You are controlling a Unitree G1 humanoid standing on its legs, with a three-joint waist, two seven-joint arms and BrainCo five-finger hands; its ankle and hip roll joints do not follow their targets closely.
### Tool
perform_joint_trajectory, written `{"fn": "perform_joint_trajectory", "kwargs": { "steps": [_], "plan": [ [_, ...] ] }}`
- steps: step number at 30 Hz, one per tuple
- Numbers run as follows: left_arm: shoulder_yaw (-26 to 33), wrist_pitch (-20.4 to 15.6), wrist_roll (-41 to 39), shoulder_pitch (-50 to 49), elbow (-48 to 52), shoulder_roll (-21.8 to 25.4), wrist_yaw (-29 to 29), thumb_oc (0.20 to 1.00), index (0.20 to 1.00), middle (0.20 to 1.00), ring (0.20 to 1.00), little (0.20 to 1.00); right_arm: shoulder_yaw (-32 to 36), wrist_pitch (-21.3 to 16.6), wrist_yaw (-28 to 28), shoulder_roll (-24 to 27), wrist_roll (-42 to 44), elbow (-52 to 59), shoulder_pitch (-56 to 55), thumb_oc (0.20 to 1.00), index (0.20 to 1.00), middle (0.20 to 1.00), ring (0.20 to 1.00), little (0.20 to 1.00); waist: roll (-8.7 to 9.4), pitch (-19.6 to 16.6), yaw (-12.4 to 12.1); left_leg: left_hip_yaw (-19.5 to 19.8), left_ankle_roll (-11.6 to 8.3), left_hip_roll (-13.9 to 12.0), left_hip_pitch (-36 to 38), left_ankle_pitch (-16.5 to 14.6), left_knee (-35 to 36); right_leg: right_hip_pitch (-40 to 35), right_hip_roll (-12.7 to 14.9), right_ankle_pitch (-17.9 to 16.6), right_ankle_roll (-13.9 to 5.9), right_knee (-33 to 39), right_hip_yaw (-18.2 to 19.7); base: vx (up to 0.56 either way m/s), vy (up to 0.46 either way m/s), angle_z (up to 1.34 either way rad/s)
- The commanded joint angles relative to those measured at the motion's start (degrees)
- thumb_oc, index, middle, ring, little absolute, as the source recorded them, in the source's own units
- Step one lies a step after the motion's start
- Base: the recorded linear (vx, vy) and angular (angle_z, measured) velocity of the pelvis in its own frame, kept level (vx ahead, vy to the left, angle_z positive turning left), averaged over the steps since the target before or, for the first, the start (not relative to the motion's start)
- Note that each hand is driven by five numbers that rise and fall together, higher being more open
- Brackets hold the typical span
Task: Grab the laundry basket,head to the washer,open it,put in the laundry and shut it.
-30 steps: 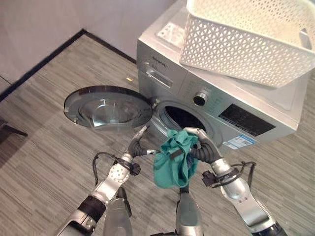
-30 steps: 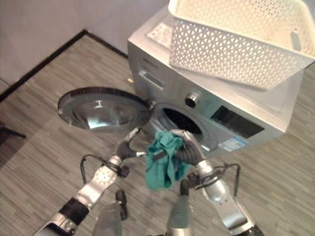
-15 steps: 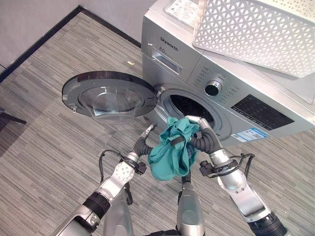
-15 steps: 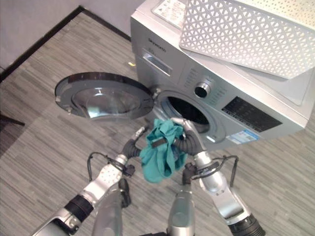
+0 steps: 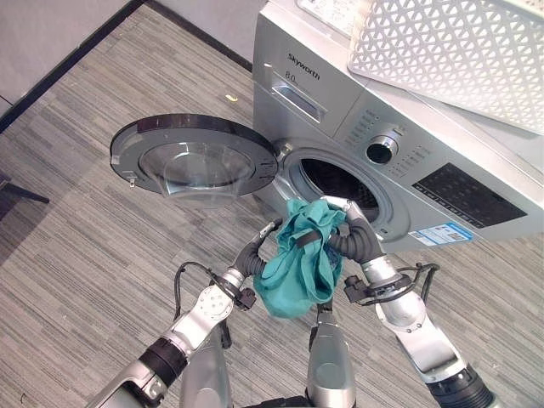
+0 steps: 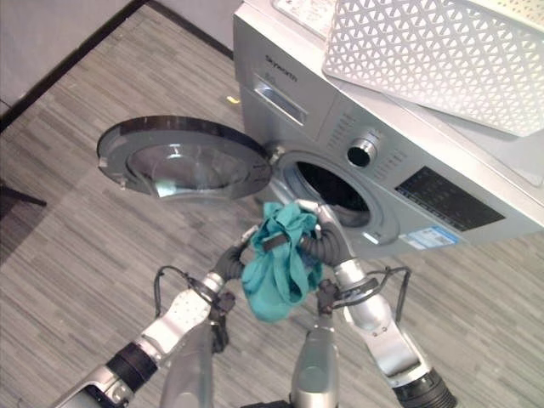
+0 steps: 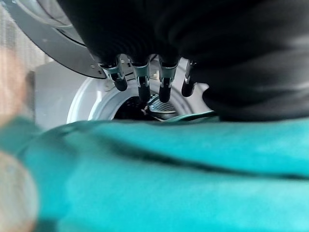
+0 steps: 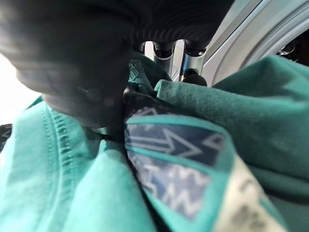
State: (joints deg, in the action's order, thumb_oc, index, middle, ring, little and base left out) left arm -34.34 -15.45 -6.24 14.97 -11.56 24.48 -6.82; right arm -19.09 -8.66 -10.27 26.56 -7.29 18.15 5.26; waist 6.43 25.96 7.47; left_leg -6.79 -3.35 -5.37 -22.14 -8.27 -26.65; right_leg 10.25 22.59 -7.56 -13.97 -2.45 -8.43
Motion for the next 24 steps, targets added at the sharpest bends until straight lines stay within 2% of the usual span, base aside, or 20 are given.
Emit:
{"fn": "perform_joint_trajectory", "kwargs": {
  "steps": [1, 6, 10, 14, 15, 19, 20, 24],
  "plan": [
    [1.2, -4.6, 1.5, -4.6, 6.7, 2.8, 1.2, 1.000, 1.000, 1.000, 1.000, 1.000, 2.9, -4.5, -2.3, 0.6, 2.7, 7.0, -0.3, 0.200, 0.200, 0.200, 0.200, 0.200, 0.09, -5.9, -1.3, -0.8, -0.96, -3.9, 3.5, -6.6, 0.2, 5.9, 4.3, -4.9, -0.12, 2.5, -1.2, 0.01, -0.036, 0.04],
    [1.9, -4.1, 2.4, -7.2, 7.3, 4.4, 2.1, 1.000, 1.000, 1.000, 1.000, 1.000, 3.8, -4.4, -2.1, 0.7, 2.7, 7.4, -0.6, 0.200, 0.200, 0.200, 0.200, 0.200, -0.40, -6.2, -1.9, -0.5, -1.36, -4.5, 3.9, -6.4, 1.0, 5.3, 3.6, -4.5, -0.07, 2.6, -1.9, 0.02, -0.039, 0.04],
    [0.3, -4.4, 3.0, -5.8, 6.6, 4.2, 3.0, 1.000, 1.000, 1.000, 1.000, 1.000, 4.2, -4.4, -2.1, 0.6, 2.8, 7.3, -0.5, 0.200, 0.200, 0.200, 0.200, 0.200, -0.33, -6.8, -1.6, -0.2, -1.56, -4.3, 3.6, -5.5, 2.0, 5.5, 3.7, -4.5, -0.08, 2.8, -2.3, 0.01, -0.031, 0.09],
    [-2.7, -3.9, 2.4, -2.8, 5.9, 2.2, 4.0, 1.000, 1.000, 1.000, 1.000, 1.000, 4.2, -4.2, -2.6, 0.4, 3.5, 6.9, 0.4, 0.200, 0.200, 0.200, 0.200, 0.200, -0.60, -7.0, -1.2, -0.1, -1.88, -5.0, 3.5, -5.3, 2.5, 5.6, 3.2, -4.1, 0.00, 2.9, -2.4, 0.01, -0.041, 0.05],
    [-4.8, -3.8, 2.3, -0.7, 4.8, 0.5, 4.4, 1.000, 1.000, 1.000, 1.000, 1.000, 3.9, -4.3, -3.0, 0.1, 3.8, 6.5, 1.3, 0.200, 0.200, 0.200, 0.200, 0.200, -0.56, -7.1, -0.9, -0.1, -1.99, -5.1, 3.4, -5.2, 2.9, 5.8, 3.0, -4.1, 0.02, 3.0, -2.4, 0.01, -0.025, 0.06],
    [-7.1, -4.0, 2.8, 1.8, 2.3, -1.8, 4.0, 1.000, 1.000, 1.000, 1.000, 1.000, 3.7, -4.5, -3.7, -0.1, 4.0, 6.3, 2.3, 0.200, 0.200, 0.200, 0.200, 0.200, -0.14, -7.2, -0.4, -0.2, -1.98, -4.8, 3.2, -4.6, 3.3, 6.2, 3.2, -4.3, 0.04, 3.1, -2.3, 0.01, -0.021, 0.05],
    [-9.1, -3.8, 3.6, 4.1, 0.4, -3.9, 3.4, 1.000, 1.000, 1.000, 1.000, 1.000, 3.4, -4.7, -4.3, -0.2, 4.3, 6.2, 3.0, 0.200, 0.200, 0.200, 0.200, 0.200, -0.03, -7.1, -0.1, -0.2, -2.17, -5.4, 3.3, -4.9, 3.3, 6.3, 2.6, -4.0, 0.08, 3.0, -2.2, 0.00, 0.000, 0.00],
    [-13.3, -3.6, 5.4, 8.8, -1.9, -7.0, 3.4, 1.000, 1.000, 1.000, 1.000, 1.000, 3.3, -4.9, -5.2, 0.1, 5.3, 6.1, 4.0, 0.200, 0.200, 0.200, 0.200, 0.200, 0.32, -6.8, 0.7, -0.4, -2.25, -5.8, 2.8, -4.3, 3.6, 7.0, 2.5, -4.0, 0.11, 3.0, -2.0, 0.00, -0.015, 0.01]
  ]
}}
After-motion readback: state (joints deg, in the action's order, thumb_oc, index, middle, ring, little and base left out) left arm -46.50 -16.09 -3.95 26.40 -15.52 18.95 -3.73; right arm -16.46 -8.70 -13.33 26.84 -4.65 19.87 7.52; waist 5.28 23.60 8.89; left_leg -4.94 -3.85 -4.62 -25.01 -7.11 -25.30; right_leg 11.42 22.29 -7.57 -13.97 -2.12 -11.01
